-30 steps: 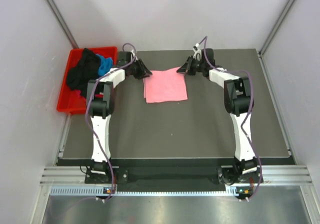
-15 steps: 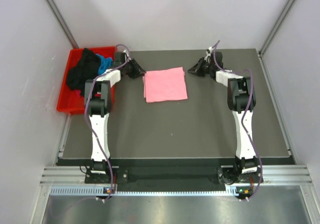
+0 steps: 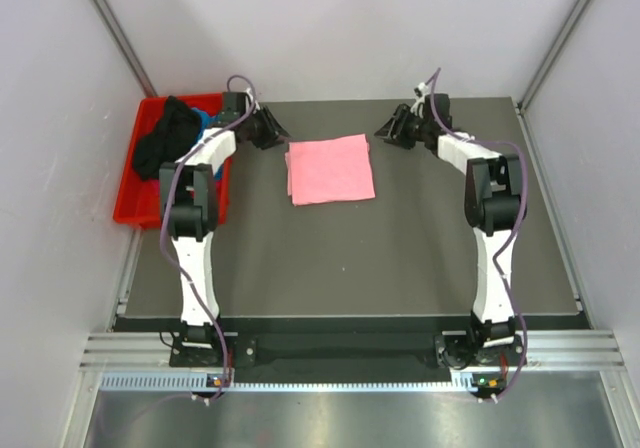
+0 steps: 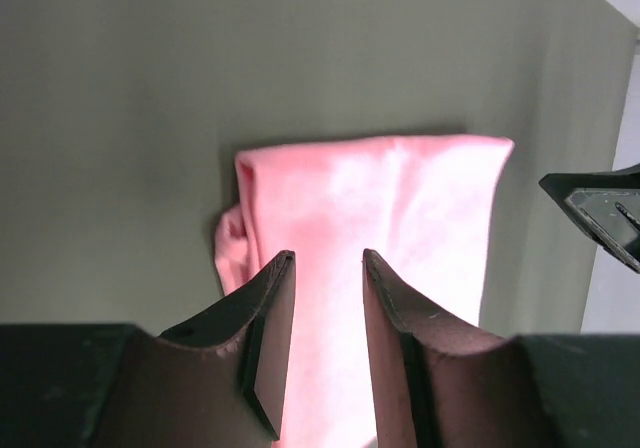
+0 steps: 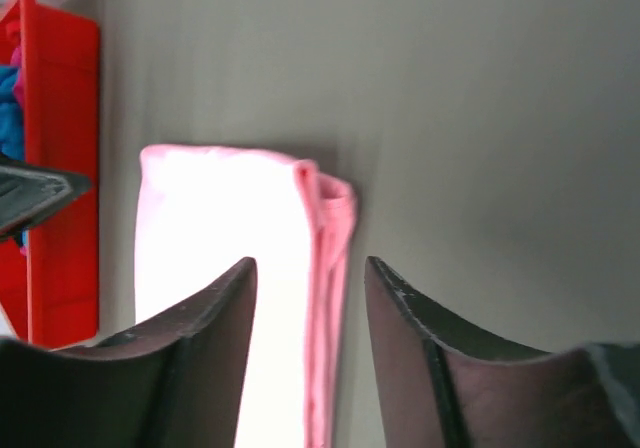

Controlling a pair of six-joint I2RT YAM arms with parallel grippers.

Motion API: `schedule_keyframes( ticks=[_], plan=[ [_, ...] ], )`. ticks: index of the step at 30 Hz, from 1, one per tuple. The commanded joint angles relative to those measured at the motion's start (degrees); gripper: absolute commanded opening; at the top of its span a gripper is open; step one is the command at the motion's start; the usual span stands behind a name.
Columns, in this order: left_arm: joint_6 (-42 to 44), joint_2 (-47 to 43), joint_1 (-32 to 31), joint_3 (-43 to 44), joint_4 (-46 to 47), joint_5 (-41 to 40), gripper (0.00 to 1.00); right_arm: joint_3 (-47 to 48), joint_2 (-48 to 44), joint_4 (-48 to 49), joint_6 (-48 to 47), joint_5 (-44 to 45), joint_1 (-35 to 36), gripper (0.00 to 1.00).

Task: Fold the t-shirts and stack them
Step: Fold the tshirt, then neatly place the folded tshirt to the corner

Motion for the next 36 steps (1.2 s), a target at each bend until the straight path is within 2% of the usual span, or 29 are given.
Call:
schedule_keyframes(
  ticks=[1, 3, 10, 17, 23, 26, 27, 30, 36],
  plan=[
    [3.7, -8.9, -0.1, -4.7, -4.2, -1.5, 0.38, -0.4, -5.0, -5.3, -7.1, -0.1, 2.7, 0.51],
    [4.0, -12.2, -0.1, -8.1, -4.5, -1.7, 0.38, -0.5, -4.6, -6.6, -9.7, -0.6, 3.6, 0.54],
    [3.0, -24.9, -0.7, -24.8, -5.1, 0.2, 0.37, 4.9, 0.9, -14.1, -17.3, 3.4, 5.7, 0.54],
    [7.6, -37.3, -1.0, -29.5, -12.2, 1.6, 0.37, 5.0, 3.6, -14.0, -18.7, 4.2, 7.8, 0.48],
    [4.7, -46.6, -3.1, -35.9, -9.9, -2.1, 0.37, 2.8, 3.5, -13.5, -18.3, 4.4, 8.5, 0.35],
    [4.0, -49.1, -4.0, -36.9, -9.7, -1.9, 0.37, 2.3, 2.9, -13.5, -18.3, 4.2, 8.6, 0.23],
    [3.6, -49.3, -4.0, -37.1, -9.5, -1.5, 0.37, 2.1, 2.5, -13.3, -18.4, 4.2, 8.5, 0.15],
    [3.2, -50.0, -4.7, -38.0, -9.5, -1.7, 0.37, 2.2, 1.7, -13.4, -19.4, 4.6, 8.2, 0.00],
    [3.3, -50.3, -7.3, -40.9, -8.7, -2.0, 0.37, 4.0, 1.7, -14.6, -20.8, 4.2, 5.5, 0.00]
  ],
)
